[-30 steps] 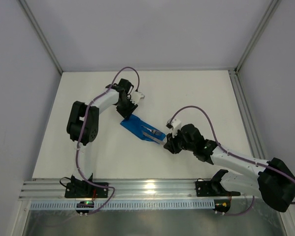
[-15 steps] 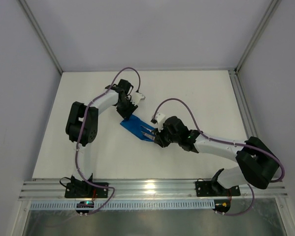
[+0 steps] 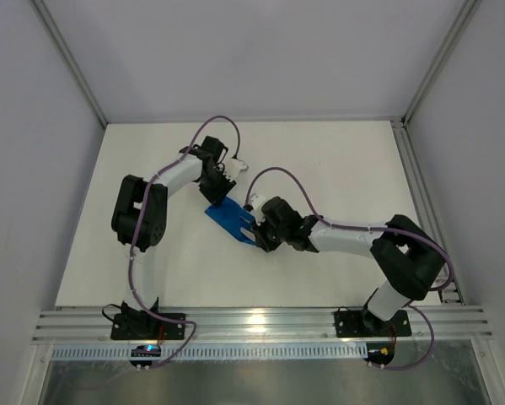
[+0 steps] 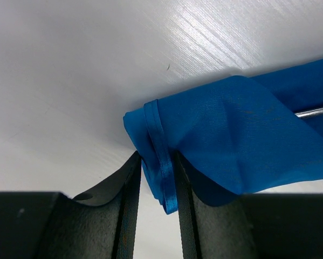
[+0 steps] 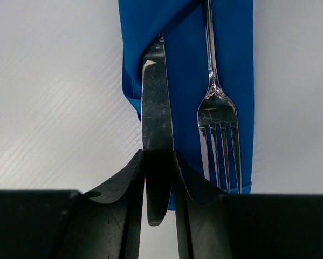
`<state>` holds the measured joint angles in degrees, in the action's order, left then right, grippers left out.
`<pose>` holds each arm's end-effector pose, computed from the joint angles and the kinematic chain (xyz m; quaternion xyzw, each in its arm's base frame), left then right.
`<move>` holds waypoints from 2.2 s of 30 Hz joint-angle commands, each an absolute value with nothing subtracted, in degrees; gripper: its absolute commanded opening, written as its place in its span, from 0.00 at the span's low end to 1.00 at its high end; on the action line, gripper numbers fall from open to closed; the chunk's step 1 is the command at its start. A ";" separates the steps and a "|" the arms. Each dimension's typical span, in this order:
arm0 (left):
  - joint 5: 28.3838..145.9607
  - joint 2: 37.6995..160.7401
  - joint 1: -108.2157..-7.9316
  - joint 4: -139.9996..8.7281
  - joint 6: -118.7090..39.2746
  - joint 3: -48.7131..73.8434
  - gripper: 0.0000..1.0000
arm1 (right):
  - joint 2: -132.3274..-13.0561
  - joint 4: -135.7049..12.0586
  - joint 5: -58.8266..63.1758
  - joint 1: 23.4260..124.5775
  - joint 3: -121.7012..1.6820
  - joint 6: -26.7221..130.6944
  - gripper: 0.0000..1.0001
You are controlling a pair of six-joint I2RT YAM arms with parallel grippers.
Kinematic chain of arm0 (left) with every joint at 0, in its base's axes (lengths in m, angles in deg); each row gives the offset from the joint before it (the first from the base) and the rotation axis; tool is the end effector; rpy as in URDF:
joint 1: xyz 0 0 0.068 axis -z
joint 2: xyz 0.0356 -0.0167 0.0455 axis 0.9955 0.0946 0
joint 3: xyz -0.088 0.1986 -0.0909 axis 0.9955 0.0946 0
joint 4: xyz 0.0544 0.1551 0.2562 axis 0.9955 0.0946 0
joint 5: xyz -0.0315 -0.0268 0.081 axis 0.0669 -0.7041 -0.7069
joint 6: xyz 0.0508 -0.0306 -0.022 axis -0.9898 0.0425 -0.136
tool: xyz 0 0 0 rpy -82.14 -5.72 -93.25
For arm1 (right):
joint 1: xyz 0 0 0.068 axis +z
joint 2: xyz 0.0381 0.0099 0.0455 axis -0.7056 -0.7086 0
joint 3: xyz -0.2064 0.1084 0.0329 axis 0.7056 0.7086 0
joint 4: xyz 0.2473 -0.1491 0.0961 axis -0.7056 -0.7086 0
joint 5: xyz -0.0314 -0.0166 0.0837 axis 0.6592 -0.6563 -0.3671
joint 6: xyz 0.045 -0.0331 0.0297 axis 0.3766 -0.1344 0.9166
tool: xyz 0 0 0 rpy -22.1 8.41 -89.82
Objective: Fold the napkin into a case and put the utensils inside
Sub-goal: Insert the knife into the folded napkin, then reset both arms
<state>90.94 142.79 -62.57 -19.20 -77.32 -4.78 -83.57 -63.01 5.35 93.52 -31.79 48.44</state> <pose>0.4091 -0.1763 0.1032 0.4141 0.8934 -0.0988 0.1437 0.2359 0.2737 0.0891 -0.3711 0.8502 0.1952 0.3184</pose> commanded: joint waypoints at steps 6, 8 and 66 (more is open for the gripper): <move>92.88 139.74 -62.60 -19.59 -77.40 -3.77 0.32 | -87.59 -57.72 8.67 94.01 -35.44 54.05 0.04; 92.80 139.74 -62.60 -19.67 -77.49 -3.51 0.32 | -87.76 -57.54 9.02 93.92 -35.53 54.22 0.04; 66.87 121.20 -92.65 -28.11 -60.44 1.14 0.99 | -67.38 -90.76 22.91 41.54 -43.53 67.85 0.88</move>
